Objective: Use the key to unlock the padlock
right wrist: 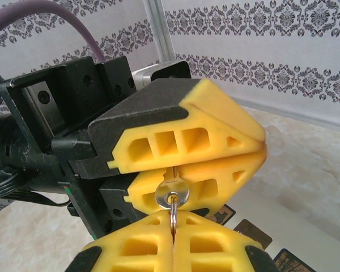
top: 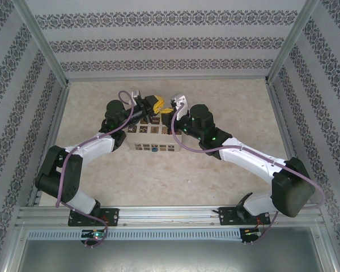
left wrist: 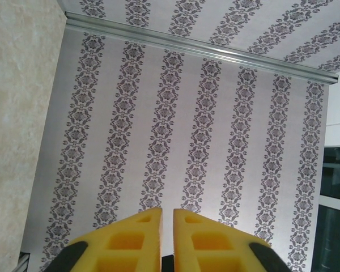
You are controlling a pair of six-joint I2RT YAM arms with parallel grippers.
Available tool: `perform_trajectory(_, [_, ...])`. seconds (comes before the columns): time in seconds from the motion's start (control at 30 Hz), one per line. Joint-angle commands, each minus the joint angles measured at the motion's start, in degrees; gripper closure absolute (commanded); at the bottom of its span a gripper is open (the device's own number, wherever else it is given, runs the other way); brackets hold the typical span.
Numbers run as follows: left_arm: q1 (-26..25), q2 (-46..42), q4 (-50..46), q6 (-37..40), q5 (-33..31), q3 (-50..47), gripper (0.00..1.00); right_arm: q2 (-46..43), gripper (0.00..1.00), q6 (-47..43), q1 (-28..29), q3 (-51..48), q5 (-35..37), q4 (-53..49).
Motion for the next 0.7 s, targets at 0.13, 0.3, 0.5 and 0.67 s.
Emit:
perform_trajectory(0.13, [-0.5, -1.0, -1.8, 3.6, -0.3, -0.3, 0.94, -1.7, 1.00, 0.7, -0.2, -0.6, 1.0, 2.1])
perform_trajectory(0.3, [-0.5, -1.7, -6.1, 9.4, 0.0, 0.8, 1.00, -2.8, 0.95, 1.1, -0.3, -1.0, 1.3, 1.8])
perform_trajectory(0.5, [0.0, -5.7, -18.4, 27.6, 0.1, 4.4, 1.00, -7.2, 0.67, 5.1, -2.0, -3.3, -1.3, 0.9])
perform_trajectory(0.67, [0.7, -9.7, -23.4, 42.8, 0.6, 6.2, 1.00, -12.1, 0.52, 13.0, -5.2, -6.6, -5.2, 1.7])
